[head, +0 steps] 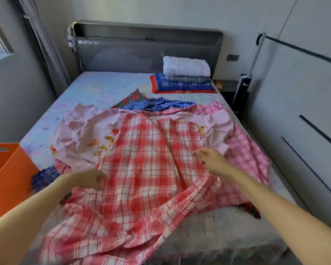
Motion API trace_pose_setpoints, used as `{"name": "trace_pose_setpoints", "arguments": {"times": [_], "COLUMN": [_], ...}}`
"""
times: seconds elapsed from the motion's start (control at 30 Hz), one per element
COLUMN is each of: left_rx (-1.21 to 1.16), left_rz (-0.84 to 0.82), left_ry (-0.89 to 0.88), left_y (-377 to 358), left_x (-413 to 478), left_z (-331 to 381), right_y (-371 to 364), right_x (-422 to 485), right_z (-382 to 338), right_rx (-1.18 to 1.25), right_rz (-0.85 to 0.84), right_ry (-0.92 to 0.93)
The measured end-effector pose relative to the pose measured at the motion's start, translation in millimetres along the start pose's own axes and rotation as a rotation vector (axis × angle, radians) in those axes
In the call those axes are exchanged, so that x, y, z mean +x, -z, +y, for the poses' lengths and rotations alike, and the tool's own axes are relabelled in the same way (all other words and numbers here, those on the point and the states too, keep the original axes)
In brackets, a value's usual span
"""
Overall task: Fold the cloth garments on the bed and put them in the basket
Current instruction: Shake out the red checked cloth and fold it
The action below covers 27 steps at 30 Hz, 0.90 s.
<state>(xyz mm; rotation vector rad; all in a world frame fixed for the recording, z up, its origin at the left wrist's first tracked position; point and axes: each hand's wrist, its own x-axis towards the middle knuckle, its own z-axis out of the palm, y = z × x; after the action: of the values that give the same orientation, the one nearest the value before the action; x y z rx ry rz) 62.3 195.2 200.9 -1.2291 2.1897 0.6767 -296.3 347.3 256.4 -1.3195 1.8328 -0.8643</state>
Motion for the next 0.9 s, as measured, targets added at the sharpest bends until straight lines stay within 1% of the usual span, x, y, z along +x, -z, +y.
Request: {"name": "trace_pose_setpoints", "arguments": {"times": [0.03,0.07,0.1,0.17,0.2,0.23,0.27,0.33,0.37,0.4,0.47,0.57,0.63,0.7,0.77,0.9], "left_rx": [-0.077,-0.219,-0.375,-0.615,-0.672,-0.697,-0.716,-0.718,-0.726,-0.746,-0.762,-0.849,-0.978,-1.062,-1.057,-0.986], "left_rz": [0.100,0.142,0.157,0.085,0.044,0.036,0.071,0.249,0.345,0.407,0.452,0.341,0.245,0.171,0.149,0.176], "left_ry": [-0.087,-0.194,-0.267,-0.395,-0.431,-0.473,-0.501,-0.484,-0.454,-0.433,-0.450,-0.476,-0.469,-0.461,-0.445,-0.374], "left_y": [15.8,29.8,42.4,56.2,59.7,63.3,65.1,68.1,69.3,71.6,78.5,86.1,91.4,97.2,103.5,112.6], "left_x": [-5.5,3.4,5.1,20.5,33.8,39.2,47.3,71.5,79.3,91.2,102.9,119.4,127.9,141.8,156.7,188.7], "left_z": [28.5,54.4,85.9,131.7,152.2,175.8,192.8,214.7,218.0,218.6,214.6,206.6,201.9,198.1,195.9,203.7], "right_y": [-3.8,-6.4,-8.5,-10.8,-10.4,-9.5,-8.4,-1.9,1.7,6.8,15.4,26.3,29.4,30.1,32.1,45.3], "right_x": [13.1,25.7,38.5,64.2,77.1,86.8,94.2,105.8,109.4,113.4,118.7,130.9,138.3,148.4,160.2,185.0], "right_z": [-4.9,-10.3,-15.2,-25.3,-30.7,-32.9,-35.0,-36.4,-36.2,-34.3,-27.8,-6.2,5.5,16.3,29.0,55.8], "right_rx": [0.055,0.118,0.201,0.388,0.471,0.535,0.609,0.788,0.864,0.904,0.830,0.696,0.532,0.303,0.171,0.259], "right_rz": [0.022,0.045,0.067,0.103,0.118,0.127,0.130,0.114,0.093,0.071,0.028,-0.086,-0.163,-0.148,-0.101,-0.053], "right_ry": [-0.015,-0.029,-0.043,-0.084,-0.111,-0.134,-0.166,-0.224,-0.229,-0.226,-0.206,-0.205,-0.214,-0.203,-0.198,-0.219]}}
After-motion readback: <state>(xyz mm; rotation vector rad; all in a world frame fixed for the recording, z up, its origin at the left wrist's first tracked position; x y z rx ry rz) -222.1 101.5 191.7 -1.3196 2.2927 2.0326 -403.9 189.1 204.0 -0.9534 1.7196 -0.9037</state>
